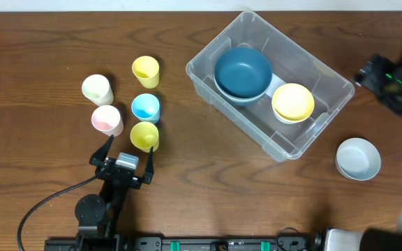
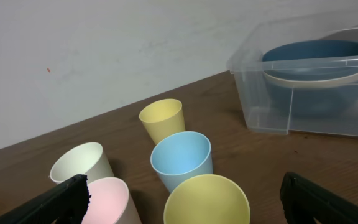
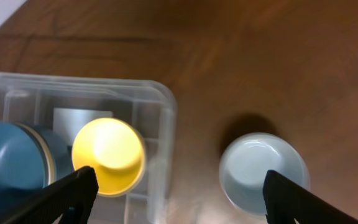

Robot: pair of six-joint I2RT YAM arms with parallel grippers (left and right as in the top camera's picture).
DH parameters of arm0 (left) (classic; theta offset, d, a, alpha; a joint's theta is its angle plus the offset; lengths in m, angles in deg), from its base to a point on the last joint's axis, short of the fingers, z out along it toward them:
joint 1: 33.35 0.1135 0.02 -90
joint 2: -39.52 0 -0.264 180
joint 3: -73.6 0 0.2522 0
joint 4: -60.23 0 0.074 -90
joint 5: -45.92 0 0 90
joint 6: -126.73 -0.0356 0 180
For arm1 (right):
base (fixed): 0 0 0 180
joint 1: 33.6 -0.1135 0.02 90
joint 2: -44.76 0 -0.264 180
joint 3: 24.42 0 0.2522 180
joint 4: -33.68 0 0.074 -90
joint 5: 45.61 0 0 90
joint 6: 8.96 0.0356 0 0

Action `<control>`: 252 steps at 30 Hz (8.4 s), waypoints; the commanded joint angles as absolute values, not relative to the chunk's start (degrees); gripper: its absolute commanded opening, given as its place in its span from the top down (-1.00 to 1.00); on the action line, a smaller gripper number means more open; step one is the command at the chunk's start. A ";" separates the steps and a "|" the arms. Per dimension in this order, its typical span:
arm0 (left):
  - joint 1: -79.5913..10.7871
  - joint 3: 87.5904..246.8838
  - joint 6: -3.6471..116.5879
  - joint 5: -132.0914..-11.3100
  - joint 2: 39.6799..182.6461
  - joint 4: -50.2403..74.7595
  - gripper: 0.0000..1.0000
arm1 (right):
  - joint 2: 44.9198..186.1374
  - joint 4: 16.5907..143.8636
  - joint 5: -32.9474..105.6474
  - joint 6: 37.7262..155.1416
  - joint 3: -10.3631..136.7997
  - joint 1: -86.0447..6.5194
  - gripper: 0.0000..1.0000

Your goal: Pack container

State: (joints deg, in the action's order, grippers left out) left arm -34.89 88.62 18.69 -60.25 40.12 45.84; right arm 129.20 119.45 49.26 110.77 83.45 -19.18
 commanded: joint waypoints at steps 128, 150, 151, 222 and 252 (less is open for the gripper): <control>-34.54 87.59 18.34 -61.01 39.81 43.92 -0.96 | 151.21 108.85 39.90 108.04 78.14 -30.77 -0.01; -34.54 87.59 18.34 -61.01 39.81 43.92 -0.96 | 147.28 124.72 46.90 108.43 110.94 -9.31 -0.98; -34.54 87.59 18.34 -61.01 39.81 43.92 -0.96 | 147.34 125.07 46.90 108.46 109.24 -7.73 -0.99; -34.54 87.59 18.34 -61.01 39.81 43.92 -0.96 | 147.36 115.36 46.96 108.41 86.83 3.96 -0.98; -34.54 87.59 18.34 -61.01 39.81 43.96 -0.96 | 147.36 115.36 46.96 108.41 86.83 3.96 -0.99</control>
